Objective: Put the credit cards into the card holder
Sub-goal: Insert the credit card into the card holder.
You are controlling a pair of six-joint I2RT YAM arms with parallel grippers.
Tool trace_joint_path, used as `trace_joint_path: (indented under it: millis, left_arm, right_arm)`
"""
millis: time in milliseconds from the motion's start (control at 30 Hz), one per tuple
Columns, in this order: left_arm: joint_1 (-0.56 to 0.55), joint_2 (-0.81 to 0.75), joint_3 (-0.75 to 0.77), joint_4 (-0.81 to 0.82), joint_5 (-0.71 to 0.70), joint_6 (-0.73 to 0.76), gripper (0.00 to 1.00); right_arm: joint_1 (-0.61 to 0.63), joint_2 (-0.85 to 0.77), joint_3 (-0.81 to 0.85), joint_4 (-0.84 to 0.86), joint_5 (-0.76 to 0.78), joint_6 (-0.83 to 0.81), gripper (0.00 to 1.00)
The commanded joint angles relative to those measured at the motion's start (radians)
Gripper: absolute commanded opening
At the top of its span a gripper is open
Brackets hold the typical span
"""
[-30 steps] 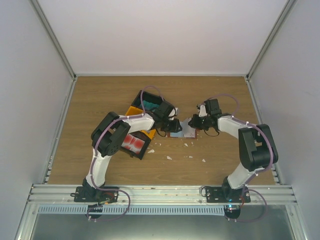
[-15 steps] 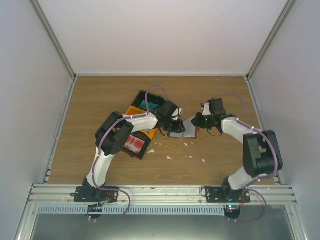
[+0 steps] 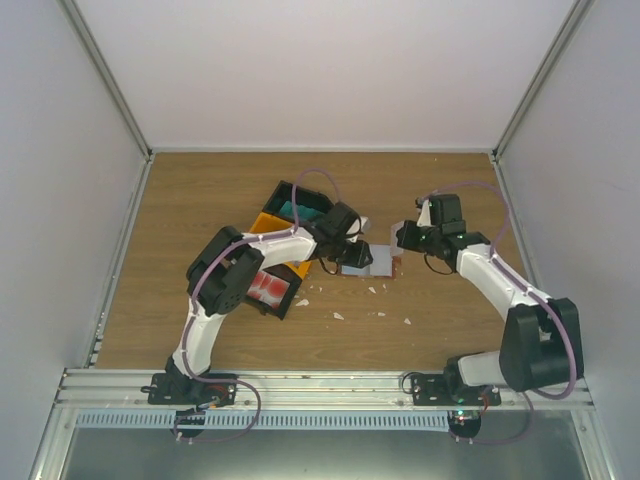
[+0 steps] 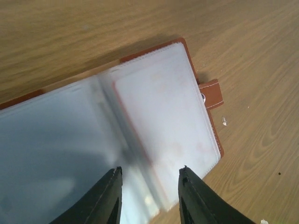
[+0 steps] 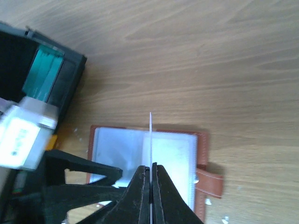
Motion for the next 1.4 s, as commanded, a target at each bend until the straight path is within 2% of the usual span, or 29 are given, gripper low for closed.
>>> trace_joint_path:
  millis: [0,133,467,700,1067,1367]
  left_arm:
    - [0.001,-0.15,-0.069,0.001,-0.17,-0.003,0.39]
    - [0.02,-0.191,-0.13,-0.027,-0.248,-0.032,0.4]
    - [0.029,-0.13,-0.167,-0.033,-0.201,-0.025,0.31]
    - [0.029,-0.074,-0.128,-0.086,-0.233,-0.017,0.3]
    - [0.023,-0.054,-0.117,-0.128,-0.253,-0.014,0.19]
    - [0.019,-0.044,-0.109,-0.134,-0.252,-0.005,0.17]
  right_arm:
    - [-0.003,0.064,-0.047,0.105,-0.189,0.01,0.01]
    - [-0.002,0.132,-0.078,0.217,-0.275,0.071,0.0]
    - [-0.025,0.311,-0.114,0.394,-0.413,0.174,0.0]
    - [-0.026,0.382,-0.12,0.435,-0.438,0.202,0.01]
    - [-0.025,0.456,-0.133,0.48,-0.445,0.223,0.01]
    - [-0.009,0.492,-0.143,0.509,-0.469,0.251,0.01]
